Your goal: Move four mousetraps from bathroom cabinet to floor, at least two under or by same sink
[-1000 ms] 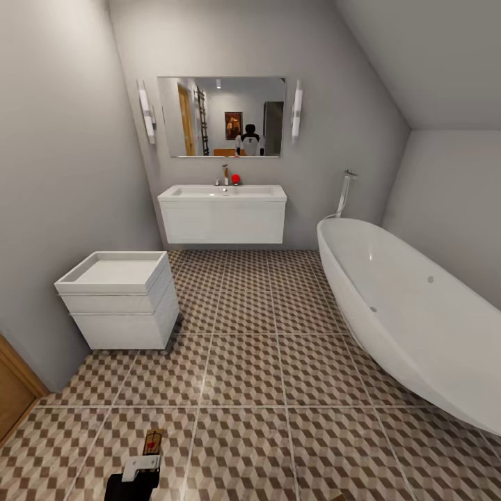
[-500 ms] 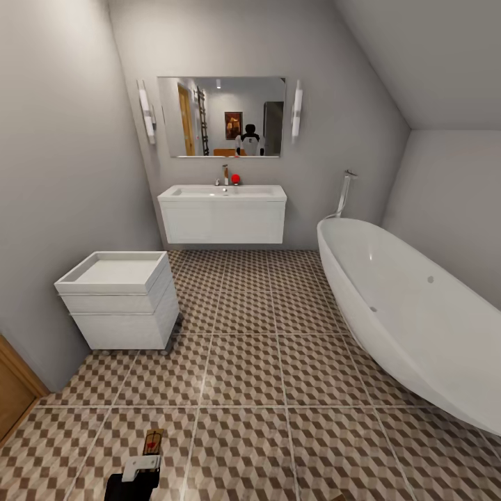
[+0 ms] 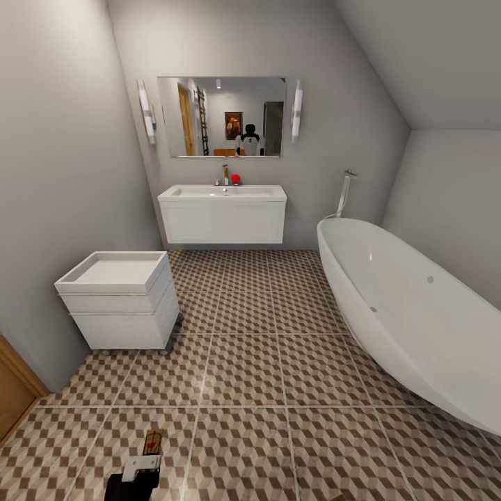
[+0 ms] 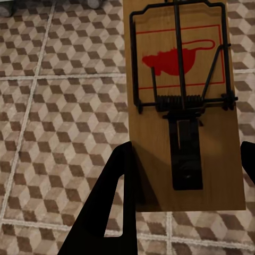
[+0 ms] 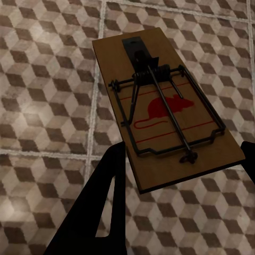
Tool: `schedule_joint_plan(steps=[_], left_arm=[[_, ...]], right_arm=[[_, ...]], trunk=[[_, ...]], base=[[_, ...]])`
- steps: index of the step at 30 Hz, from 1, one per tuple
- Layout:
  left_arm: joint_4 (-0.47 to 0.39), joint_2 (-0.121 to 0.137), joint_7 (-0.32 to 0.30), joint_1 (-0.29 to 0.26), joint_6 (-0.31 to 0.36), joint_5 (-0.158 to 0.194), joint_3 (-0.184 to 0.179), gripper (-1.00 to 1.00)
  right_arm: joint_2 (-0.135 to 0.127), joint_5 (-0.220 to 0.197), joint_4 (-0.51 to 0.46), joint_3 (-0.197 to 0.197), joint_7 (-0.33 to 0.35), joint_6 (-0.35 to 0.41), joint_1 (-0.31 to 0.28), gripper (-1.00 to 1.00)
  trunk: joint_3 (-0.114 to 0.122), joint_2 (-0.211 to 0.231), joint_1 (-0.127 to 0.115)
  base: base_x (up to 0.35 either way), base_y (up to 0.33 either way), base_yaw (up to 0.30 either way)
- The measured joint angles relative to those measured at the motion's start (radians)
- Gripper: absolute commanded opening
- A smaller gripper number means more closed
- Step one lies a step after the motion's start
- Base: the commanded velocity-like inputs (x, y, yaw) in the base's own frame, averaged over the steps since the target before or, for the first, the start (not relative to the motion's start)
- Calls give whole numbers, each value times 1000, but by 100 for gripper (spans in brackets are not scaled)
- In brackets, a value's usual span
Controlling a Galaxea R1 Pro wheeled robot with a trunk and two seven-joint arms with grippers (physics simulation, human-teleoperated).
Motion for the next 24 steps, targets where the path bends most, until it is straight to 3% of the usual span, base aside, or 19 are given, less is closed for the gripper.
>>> schedule_joint_plan(steps=[24], left_arm=[[0, 0, 0, 0, 0, 0, 0, -100]], right_arm=[[0, 0, 0, 0, 0, 0, 0, -100]], trunk=[[0, 0, 0]], base=[[0, 0, 0]])
